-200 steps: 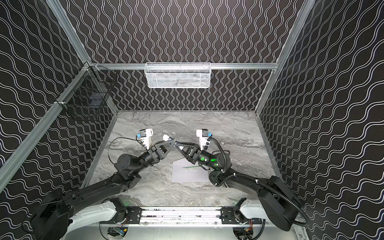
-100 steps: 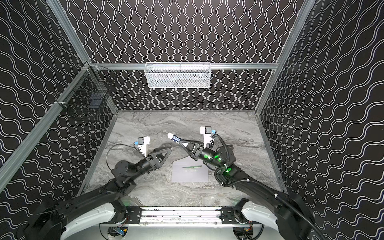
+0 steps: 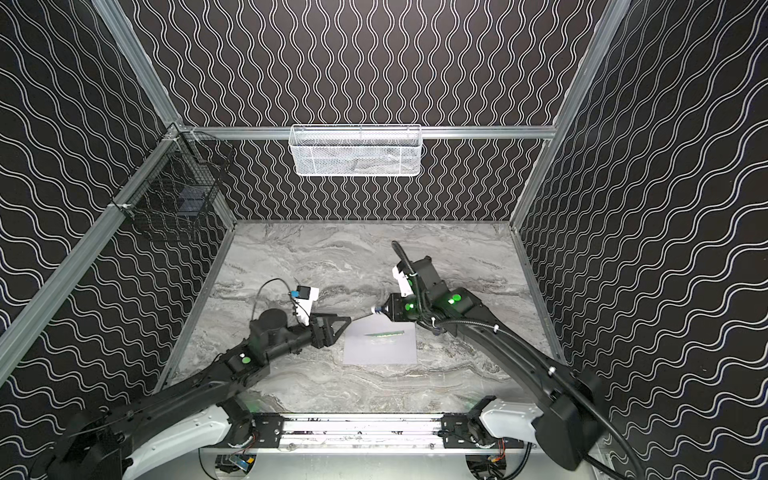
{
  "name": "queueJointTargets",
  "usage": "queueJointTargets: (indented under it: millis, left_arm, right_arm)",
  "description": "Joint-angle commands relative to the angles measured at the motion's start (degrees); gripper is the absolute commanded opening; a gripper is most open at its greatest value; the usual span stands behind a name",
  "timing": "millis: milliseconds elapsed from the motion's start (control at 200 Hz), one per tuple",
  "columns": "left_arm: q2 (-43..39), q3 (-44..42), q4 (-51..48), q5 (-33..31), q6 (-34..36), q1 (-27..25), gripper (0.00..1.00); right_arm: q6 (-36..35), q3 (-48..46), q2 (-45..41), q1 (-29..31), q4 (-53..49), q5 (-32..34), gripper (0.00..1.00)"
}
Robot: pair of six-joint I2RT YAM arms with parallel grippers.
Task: Place the letter into the envelope and seal it
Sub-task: 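Open the left gripper and draw it back while the right lowers the stick, then lower the glue end onto the envelope flap area with the right gripper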
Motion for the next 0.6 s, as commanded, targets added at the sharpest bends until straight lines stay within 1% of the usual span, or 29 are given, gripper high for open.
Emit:
queueJointTargets:
  millis: [0,45,100,145,215,295,375,470,596]
  left_arm:
    - [4.73,1.34,-4.54,1.85,3.44,0.05,0.71]
    - [7.49,1.45,-3.07,3.61,3.28,0.05,0.68]
    - [9.95,2.81,-5.29,4.68,4.68,0.06,0.65]
    - [11.49,3.44,-6.69,5.50,5.54,0.03,0.60]
    - [14.14,3.15,-6.22,7.28,5.36,-0.03,0.56]
    - [16.65,3.09,-6.18,8.92,5.34,-0.05,0.49]
    - [17.17,2.94,-7.85,9.19,6.03,-0.19,0.45]
    - [16.90,2.37,-10.12,9.18,6.89,-0.38,0.44]
    - [18.28,1.84,-10.67,9.63,7.78,-1.07,0.42]
  right_arm:
    - [-3.99,3.28,4.47,1.22,-13.08,2.76,0.00]
    - [-4.33,4.58,6.64,1.87,-13.54,3.47,0.00]
    - [-3.70,5.61,8.76,2.57,-13.21,4.62,0.00]
    - [-3.35,6.37,10.35,3.13,-12.98,4.58,0.00]
    - [-2.74,7.78,13.12,4.20,-13.47,5.12,0.00]
    - [-1.88,9.40,15.99,5.52,-14.54,6.26,0.00]
    - [-0.83,10.13,17.93,6.82,-13.83,6.06,0.00]
    - [-0.15,11.59,20.44,8.71,-13.81,6.21,0.00]
    - [0.94,13.13,23.11,10.48,-13.39,5.98,0.00]
